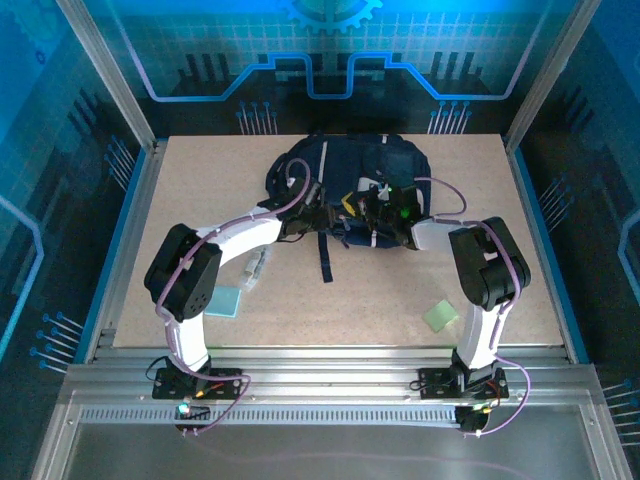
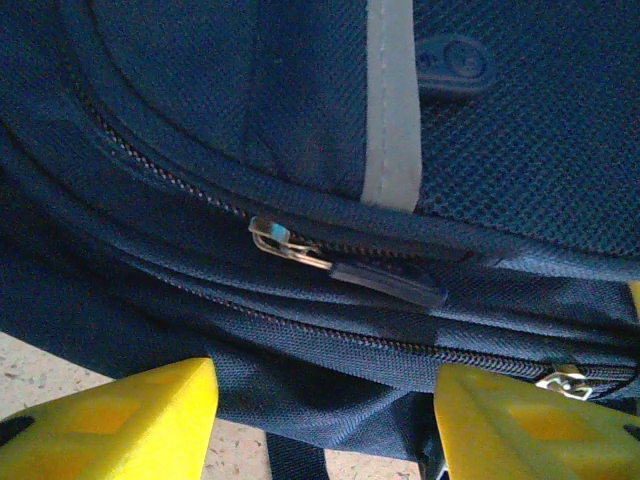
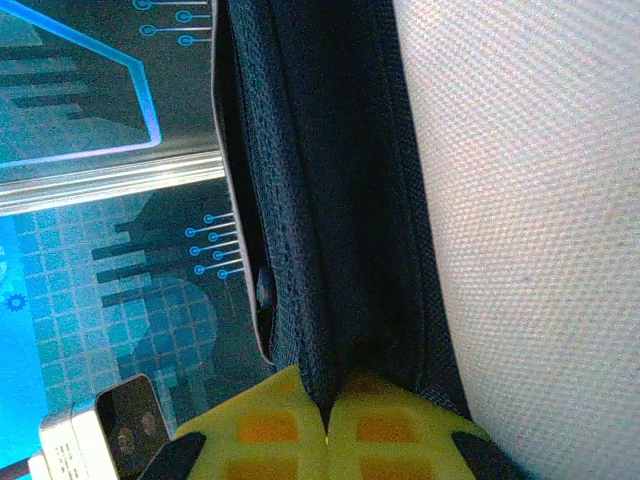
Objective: Pack the student bag
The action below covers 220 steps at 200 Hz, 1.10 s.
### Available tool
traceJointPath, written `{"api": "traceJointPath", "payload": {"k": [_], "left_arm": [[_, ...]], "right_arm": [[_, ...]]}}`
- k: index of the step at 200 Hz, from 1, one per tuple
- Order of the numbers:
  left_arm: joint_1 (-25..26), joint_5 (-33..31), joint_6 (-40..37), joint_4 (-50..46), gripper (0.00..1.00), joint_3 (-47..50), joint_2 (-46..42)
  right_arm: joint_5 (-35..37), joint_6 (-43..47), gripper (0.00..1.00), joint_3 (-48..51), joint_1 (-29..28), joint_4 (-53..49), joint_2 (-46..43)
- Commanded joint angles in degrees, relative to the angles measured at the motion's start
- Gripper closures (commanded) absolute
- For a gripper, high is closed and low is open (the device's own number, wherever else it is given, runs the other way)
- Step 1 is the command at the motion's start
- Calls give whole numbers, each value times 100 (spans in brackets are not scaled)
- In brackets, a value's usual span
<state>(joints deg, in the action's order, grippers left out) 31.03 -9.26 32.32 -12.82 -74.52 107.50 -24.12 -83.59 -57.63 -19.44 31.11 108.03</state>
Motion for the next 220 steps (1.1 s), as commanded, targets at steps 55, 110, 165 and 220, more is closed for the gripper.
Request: {"api": "traceJointPath", "payload": {"k": [55, 110, 165, 220], "left_arm": [[20, -234, -529, -140, 41, -711, -118], [22, -208, -375, -209, 43, -470, 42], [19, -421, -463, -125, 43, -278, 113], [-81, -897, -707, 240, 38, -1016, 731]], "right_arm": [[-214, 62, 100, -170, -33, 554, -43], [-207, 36, 100, -178, 5, 589, -26], [-211, 75, 100, -299, 22, 530, -60], [-213, 142, 100, -256, -59, 441, -116]]}}
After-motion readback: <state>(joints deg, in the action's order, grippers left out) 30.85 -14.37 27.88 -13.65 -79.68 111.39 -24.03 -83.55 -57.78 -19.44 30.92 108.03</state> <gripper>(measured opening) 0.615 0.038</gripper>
